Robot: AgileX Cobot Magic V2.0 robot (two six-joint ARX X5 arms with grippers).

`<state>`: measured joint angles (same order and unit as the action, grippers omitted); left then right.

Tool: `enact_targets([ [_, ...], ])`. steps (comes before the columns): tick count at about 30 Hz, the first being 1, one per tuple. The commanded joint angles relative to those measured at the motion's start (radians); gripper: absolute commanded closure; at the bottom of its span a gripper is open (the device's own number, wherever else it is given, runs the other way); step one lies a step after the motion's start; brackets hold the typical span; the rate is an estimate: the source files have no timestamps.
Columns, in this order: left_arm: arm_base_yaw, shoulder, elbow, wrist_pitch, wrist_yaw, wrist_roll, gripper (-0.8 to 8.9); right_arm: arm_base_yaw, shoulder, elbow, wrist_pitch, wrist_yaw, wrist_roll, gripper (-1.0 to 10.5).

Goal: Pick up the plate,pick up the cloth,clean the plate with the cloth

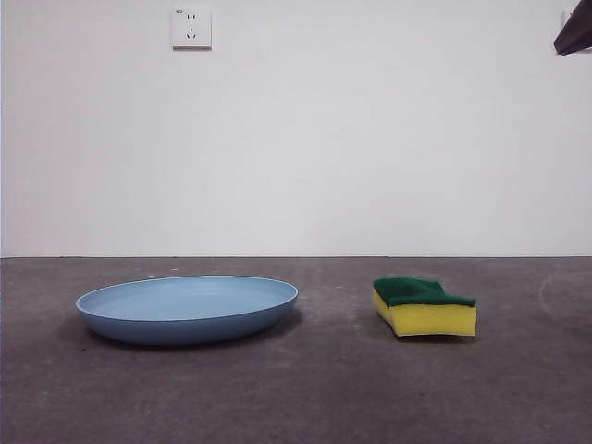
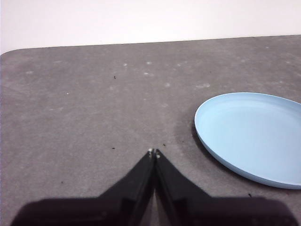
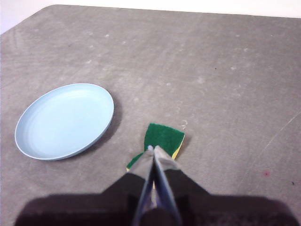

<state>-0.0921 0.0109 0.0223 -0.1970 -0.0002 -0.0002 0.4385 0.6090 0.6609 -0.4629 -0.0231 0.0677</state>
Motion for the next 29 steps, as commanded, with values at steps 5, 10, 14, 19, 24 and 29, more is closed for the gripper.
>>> enact_targets([
  [5,0.002,-0.003,-0.015,0.003,0.003,-0.003,8.16,0.001,-0.001,-0.008,0.008,0.003,0.011,9.5],
  [10,0.002,-0.003,-0.015,0.003,0.003,-0.003,8.16,0.001,-0.001,-0.008,0.008,0.003,0.011,9.5],
  [14,0.002,-0.003,-0.015,0.003,0.003,-0.003,8.16,0.001,-0.015,-0.008,-0.005,0.004,0.010,9.5],
  [19,0.002,-0.003,-0.015,0.003,0.003,-0.003,8.16,-0.042,-0.087,-0.008,-0.007,0.009,-0.154,9.5],
  [24,0.002,-0.003,-0.015,0.003,0.003,-0.003,8.16,-0.154,-0.162,-0.058,0.055,-0.004,-0.196,9.5],
  [29,0.002,-0.003,-0.015,0.003,0.003,-0.003,8.16,-0.253,-0.291,-0.215,0.226,-0.005,-0.186,9.5],
])
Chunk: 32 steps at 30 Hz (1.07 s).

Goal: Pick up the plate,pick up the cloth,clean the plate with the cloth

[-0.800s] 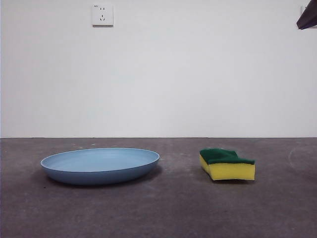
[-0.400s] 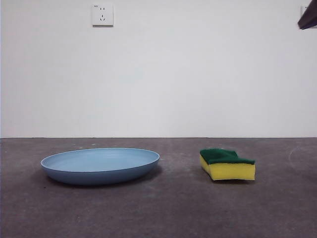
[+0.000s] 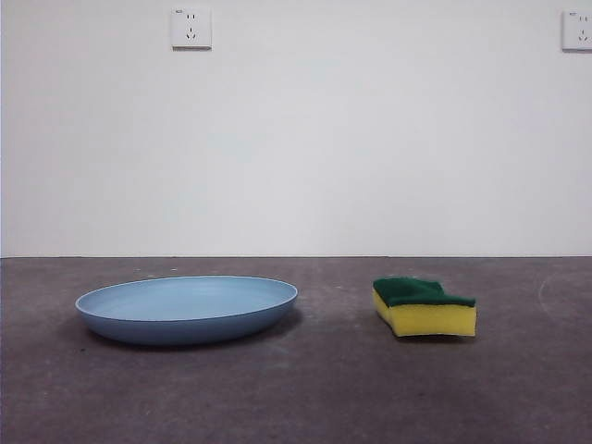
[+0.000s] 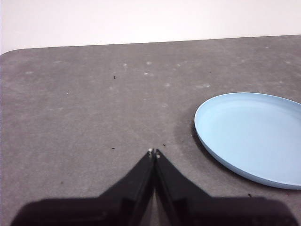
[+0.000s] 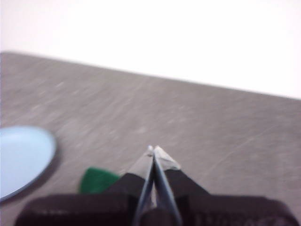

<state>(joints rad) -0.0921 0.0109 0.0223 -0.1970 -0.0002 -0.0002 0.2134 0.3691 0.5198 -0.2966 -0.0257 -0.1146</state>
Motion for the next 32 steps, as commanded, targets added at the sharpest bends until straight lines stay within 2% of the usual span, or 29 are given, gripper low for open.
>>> enact_targets([
  [1,0.002,-0.003,-0.015,0.003,0.003,-0.003,8.16,-0.042,-0.082,-0.113,0.085,-0.002,0.005,9.5],
  [8,0.002,-0.003,-0.015,0.003,0.003,-0.003,8.16,-0.073,-0.259,-0.349,0.117,-0.002,0.100,9.5],
  [13,0.002,-0.003,-0.015,0.003,0.003,-0.003,8.16,-0.073,-0.344,-0.451,0.117,-0.002,0.118,9.5],
  [27,0.002,-0.003,-0.015,0.003,0.003,-0.003,8.16,-0.073,-0.368,-0.514,0.116,-0.001,0.123,9.5],
  [32,0.002,-0.003,-0.015,0.003,0.003,-0.003,8.16,-0.073,-0.368,-0.514,0.116,-0.001,0.170,9.5],
])
